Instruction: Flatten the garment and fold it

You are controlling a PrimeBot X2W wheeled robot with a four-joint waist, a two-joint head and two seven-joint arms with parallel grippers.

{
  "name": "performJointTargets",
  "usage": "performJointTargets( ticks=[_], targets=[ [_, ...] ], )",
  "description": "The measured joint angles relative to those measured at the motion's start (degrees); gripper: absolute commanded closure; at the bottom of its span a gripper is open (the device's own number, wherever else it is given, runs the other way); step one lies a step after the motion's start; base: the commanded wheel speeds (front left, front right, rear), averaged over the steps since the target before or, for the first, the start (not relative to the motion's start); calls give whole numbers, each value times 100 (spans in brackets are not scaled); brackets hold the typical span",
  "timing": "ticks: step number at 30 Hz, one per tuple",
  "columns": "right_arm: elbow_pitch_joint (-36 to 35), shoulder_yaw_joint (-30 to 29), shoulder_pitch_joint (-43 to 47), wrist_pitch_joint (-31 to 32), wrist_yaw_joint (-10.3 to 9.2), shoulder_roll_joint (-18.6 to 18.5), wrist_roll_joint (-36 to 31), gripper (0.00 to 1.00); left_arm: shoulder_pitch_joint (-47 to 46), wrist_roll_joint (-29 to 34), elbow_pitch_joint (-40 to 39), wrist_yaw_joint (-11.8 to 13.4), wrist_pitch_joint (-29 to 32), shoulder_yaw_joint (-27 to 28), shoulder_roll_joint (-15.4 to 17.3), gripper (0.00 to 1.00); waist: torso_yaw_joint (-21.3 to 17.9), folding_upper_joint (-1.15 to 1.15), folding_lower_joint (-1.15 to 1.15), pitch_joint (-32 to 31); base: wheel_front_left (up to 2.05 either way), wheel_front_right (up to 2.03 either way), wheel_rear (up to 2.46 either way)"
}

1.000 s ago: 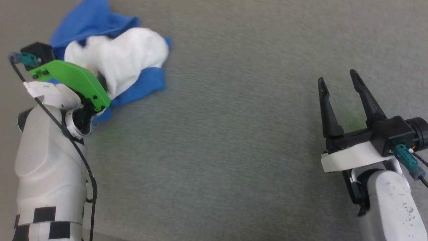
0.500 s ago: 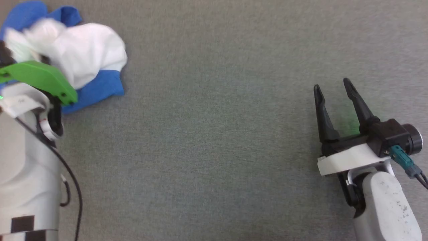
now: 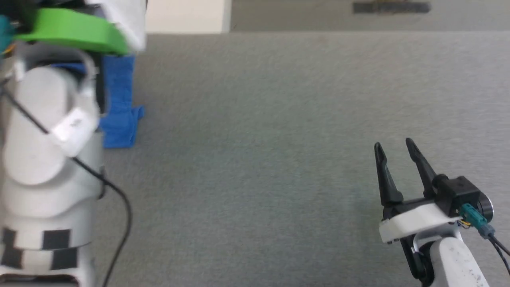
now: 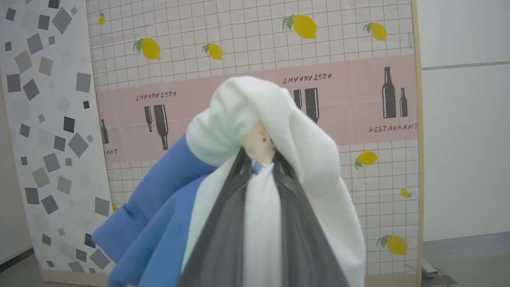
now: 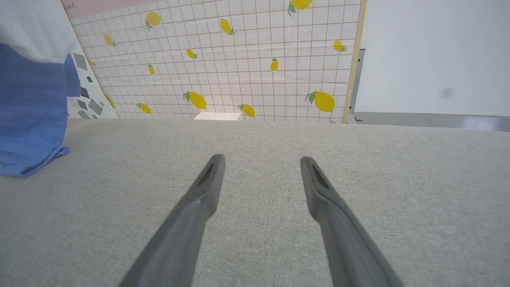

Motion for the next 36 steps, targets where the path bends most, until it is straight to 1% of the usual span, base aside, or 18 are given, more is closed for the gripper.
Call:
performJointTargets(
  ticks=[2,5,8,11,13,16,18,20,25,28,30,31,32,34,35,36],
  targets=[
    [7,-10,48,-3,0,1,7,0,-118,-35,-79,-68,-23,-158,-222,100,-164,0,0,-142,0,0,0],
    [8,-13,132,-2,-1,-1,18,0,-293,-209,-96,-122,-79,-359,-709,100,-468,0,0,-332,0,0,0],
    [-3,-14,164,9,0,-2,19,0,-429,-417,-62,-169,-127,-610,-1074,100,-758,0,0,-472,0,0,0],
    [-35,5,197,54,0,-3,40,0,-474,-644,31,-170,-172,-894,-1240,100,-1039,0,0,-577,0,0,0],
    [-59,40,204,58,-1,-3,53,0,-469,-822,175,-149,-153,-1125,-1278,100,-1209,0,0,-622,0,0,0],
    [-96,83,204,64,0,-3,66,0,-353,-1148,478,-87,35,-1501,-1299,100,-1455,0,0,-657,0,0,0],
    [-100,101,204,64,0,-2,107,0,-88,-1417,803,-46,328,-1882,-1298,100,-1611,0,0,-659,0,0,0],
    [-97,111,204,64,0,-4,119,0,242,-1548,1204,-14,708,-2235,-1312,100,-1735,0,0,-649,0,0,0],
    [-69,142,204,63,-1,-5,160,0,1015,-1927,2308,-13,1972,-2927,-1318,100,-1980,0,0,-578,0,0,0],
    [-34,170,204,63,-1,-5,169,0,1243,-2103,2706,-56,2572,-3185,-1317,100,-2064,0,0,-536,0,0,0],
    [-3,178,204,62,0,-5,170,0,1287,-2202,2821,-76,2817,-3267,-1319,100,-2088,0,0,-521,0,0,0],
    [20,185,204,63,-1,-5,170,0,1287,-2238,2839,-89,2903,-3303,-1321,38,-2086,0,0,-522,0,0,0],
    [34,193,204,62,-1,-7,171,0,1288,-2287,2836,-103,2962,-3314,-1322,0,-2078,0,0,-530,0,0,0],
    [53,213,204,62,0,-5,171,0,1313,-2448,2809,-167,3064,-3338,-1326,0,-2050,0,0,-551,0,0,0],
    [58,218,204,63,-1,-4,171,0,1338,-2482,2764,-176,3027,-3327,-1335,0,-2030,0,0,-563,0,0,0],
    [64,219,204,63,-1,-5,171,0,1378,-2476,2693,-175,2837,-3306,-1325,0,-2006,0,0,-578,0,0,0]
  ],
)
